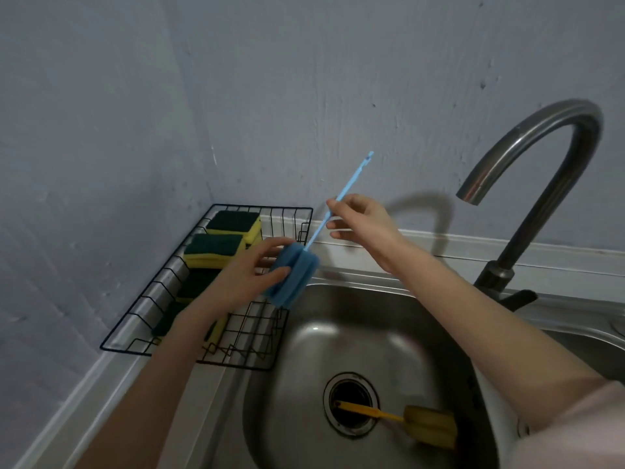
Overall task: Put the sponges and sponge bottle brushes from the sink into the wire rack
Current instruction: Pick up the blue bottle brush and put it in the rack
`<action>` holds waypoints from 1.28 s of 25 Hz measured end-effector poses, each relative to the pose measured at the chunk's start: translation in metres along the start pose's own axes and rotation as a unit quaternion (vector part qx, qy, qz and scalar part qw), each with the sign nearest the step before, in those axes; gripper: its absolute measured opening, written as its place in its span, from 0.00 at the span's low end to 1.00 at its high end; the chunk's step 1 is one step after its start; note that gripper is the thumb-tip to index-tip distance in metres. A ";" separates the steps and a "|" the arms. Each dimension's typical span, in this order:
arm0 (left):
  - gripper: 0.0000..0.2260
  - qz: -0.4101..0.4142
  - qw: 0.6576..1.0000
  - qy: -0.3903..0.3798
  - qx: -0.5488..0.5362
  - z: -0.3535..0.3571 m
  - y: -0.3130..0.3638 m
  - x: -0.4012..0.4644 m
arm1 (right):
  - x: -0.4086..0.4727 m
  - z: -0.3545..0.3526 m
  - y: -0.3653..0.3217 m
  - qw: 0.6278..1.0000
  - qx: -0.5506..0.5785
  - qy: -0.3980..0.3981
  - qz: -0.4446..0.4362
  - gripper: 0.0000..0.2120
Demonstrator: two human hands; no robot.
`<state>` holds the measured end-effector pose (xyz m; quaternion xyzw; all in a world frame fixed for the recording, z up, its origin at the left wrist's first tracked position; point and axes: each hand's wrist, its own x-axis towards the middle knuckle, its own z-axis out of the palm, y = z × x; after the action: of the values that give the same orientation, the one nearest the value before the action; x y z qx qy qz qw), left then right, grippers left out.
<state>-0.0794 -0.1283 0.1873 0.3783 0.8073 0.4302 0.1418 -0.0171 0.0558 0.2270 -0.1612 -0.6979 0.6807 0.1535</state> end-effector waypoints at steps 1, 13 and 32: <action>0.19 -0.004 1.000 0.001 0.017 -0.005 -0.004 0.006 | 0.008 0.002 -0.002 1.000 0.002 0.008 -0.002 0.05; 0.17 -0.006 0.988 0.055 0.147 -0.001 -0.063 0.120 | 0.098 0.006 0.042 0.992 0.072 0.100 0.023 0.03; 0.16 -0.060 0.985 0.072 0.142 0.022 -0.080 0.135 | 0.087 -0.012 0.092 0.988 0.032 0.057 0.139 0.18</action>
<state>-0.1968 -0.0437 0.1230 0.3134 0.8896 0.3277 0.0543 -0.0886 0.1063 0.1349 -0.2898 -0.6365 0.7074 0.1023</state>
